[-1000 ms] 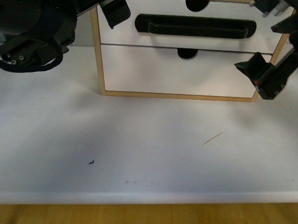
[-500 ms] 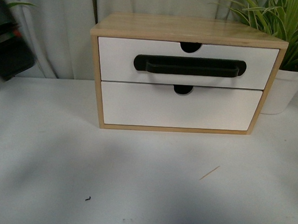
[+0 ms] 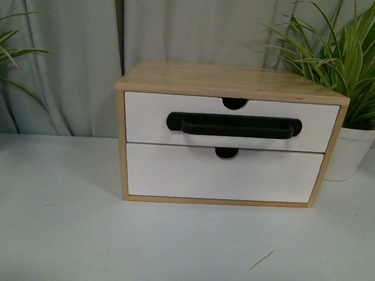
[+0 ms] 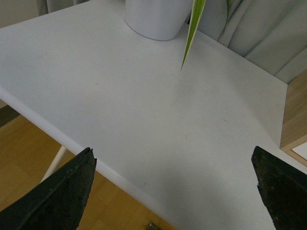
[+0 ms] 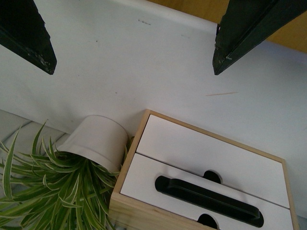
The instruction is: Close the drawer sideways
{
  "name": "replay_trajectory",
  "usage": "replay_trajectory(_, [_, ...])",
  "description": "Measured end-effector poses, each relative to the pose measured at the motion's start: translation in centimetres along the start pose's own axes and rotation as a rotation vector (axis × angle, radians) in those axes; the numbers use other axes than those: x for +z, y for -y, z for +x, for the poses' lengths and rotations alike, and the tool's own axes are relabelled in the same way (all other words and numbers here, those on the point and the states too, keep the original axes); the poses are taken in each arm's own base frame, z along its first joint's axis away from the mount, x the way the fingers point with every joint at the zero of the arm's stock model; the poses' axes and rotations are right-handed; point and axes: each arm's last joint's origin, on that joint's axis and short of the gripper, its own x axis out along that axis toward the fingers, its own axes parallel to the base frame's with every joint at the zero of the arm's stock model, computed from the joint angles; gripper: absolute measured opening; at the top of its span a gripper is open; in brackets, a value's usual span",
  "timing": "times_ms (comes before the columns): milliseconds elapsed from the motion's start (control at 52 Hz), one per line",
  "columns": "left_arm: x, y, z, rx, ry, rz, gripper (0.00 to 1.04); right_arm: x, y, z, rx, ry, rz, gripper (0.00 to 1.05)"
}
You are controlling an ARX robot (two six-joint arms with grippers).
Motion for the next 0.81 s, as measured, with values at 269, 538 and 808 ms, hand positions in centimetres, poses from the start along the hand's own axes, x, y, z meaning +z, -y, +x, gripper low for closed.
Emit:
replay_trajectory(269, [0.0, -1.6, 0.1, -0.559, 0.212, 0.311, 0.45, -0.8, -1.2, -0.1, -0.29, 0.107, 0.264, 0.49])
replay_trajectory(538, [-0.1, -3.3, 0.5, -0.546, 0.242, 0.366, 0.04, -1.7, -2.6, -0.6, -0.261, 0.092, 0.298, 0.01])
replay_trajectory(808, [-0.6, -4.0, -0.2, -0.54, 0.209, 0.383, 0.04, -2.7, -3.1, -1.0, -0.263, 0.115, 0.297, 0.01])
